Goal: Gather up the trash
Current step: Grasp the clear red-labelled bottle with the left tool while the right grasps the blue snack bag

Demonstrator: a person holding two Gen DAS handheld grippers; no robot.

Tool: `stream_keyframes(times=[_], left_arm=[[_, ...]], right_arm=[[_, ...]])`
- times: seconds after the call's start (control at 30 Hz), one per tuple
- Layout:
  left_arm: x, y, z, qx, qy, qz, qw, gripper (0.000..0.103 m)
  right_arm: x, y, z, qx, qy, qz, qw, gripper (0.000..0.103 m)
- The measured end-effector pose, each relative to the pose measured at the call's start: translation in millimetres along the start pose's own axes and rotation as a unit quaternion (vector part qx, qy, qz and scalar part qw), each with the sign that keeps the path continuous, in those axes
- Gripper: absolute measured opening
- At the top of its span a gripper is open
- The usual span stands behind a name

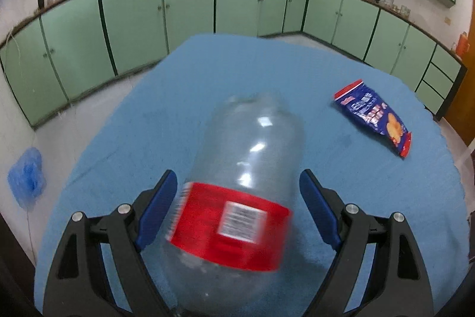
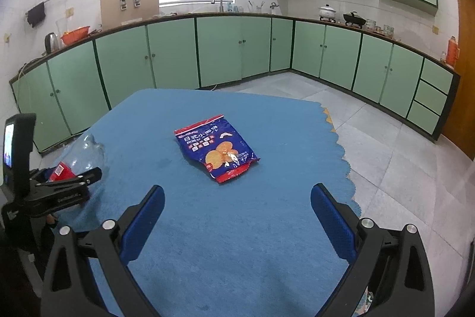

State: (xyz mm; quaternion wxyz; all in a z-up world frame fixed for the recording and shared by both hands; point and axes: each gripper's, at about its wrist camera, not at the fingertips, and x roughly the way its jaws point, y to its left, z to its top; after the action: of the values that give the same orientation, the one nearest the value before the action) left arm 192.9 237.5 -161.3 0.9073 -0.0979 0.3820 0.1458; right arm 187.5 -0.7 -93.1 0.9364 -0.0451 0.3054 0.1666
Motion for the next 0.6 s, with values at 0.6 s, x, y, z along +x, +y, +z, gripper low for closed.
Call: stream_keyframes(times=[0.6], left_arm=[[-12.1, -23.5, 8.7, -0.01, -0.014, -0.008, 0.9998, 0.061]], right_arm=[[37.5, -9.2, 12.9, 0.009, -0.01, -0.001, 1.0, 0.097]])
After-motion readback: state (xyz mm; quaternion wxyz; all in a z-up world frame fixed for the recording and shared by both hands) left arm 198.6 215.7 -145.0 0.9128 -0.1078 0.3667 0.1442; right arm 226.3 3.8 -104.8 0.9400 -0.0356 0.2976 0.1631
